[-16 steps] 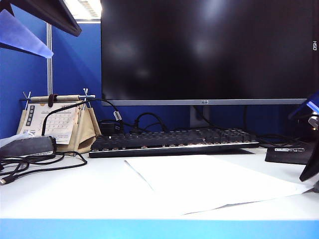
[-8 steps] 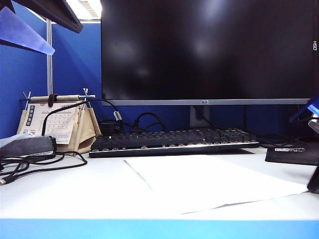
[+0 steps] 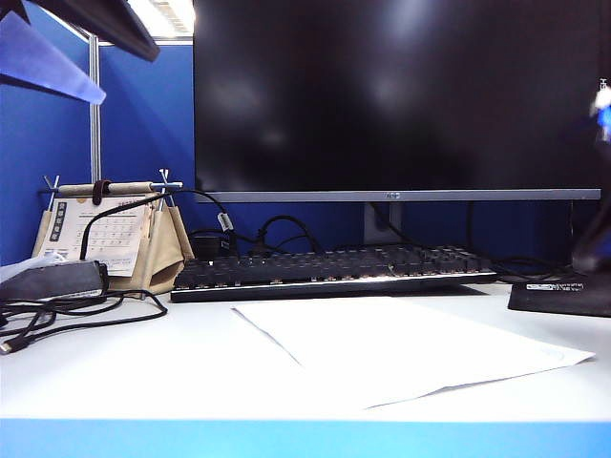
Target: Put a wrinkled paper upside down.
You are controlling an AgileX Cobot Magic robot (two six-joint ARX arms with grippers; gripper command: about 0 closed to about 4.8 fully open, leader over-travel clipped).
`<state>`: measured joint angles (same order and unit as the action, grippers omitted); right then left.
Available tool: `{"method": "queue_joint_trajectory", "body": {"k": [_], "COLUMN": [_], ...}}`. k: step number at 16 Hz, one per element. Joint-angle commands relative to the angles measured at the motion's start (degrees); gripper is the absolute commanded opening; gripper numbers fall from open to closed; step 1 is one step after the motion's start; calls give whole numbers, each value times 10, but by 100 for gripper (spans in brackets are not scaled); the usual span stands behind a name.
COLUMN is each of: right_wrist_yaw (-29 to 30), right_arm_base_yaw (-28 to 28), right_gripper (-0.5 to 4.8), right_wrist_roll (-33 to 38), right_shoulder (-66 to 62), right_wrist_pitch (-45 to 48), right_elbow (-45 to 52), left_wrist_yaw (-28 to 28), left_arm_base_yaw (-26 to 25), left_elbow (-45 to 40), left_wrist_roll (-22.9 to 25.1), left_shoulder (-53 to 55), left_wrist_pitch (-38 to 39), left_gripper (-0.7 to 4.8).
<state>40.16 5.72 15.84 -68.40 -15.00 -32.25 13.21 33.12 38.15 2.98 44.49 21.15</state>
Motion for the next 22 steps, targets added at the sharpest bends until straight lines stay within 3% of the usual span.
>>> {"method": "queue_joint_trajectory", "body": {"k": [1, 2, 3, 4, 17, 22], "right_wrist_yaw": [-7, -13, -22, -36, -13, 1], "right_arm_base_yaw": [-1, -1, -1, -1, -2, -14], "right_gripper": [-6, 62, 164, 313, 305, 278], "right_wrist_roll": [7, 6, 6, 7, 9, 24], "right_shoulder": [44, 36, 31, 19, -128, -131], "right_wrist_pitch": [-17, -35, -43, -55, 11, 40], "right_elbow": [-1, -1, -1, -1, -1, -1], "left_wrist_yaw": [-1, -1, -1, -1, -1, -1], "left_arm_base_yaw": [0, 0, 0, 0, 1, 1], "left_elbow": [5, 5, 5, 5, 5, 5], "left_wrist_roll": [0, 0, 0, 0, 0, 0], "left_shoulder": [0, 0, 0, 0, 0, 0], "left_wrist_pitch": [-16, -16, -16, -16, -16, -16], "left_gripper": [462, 462, 462, 462, 462, 462]}}
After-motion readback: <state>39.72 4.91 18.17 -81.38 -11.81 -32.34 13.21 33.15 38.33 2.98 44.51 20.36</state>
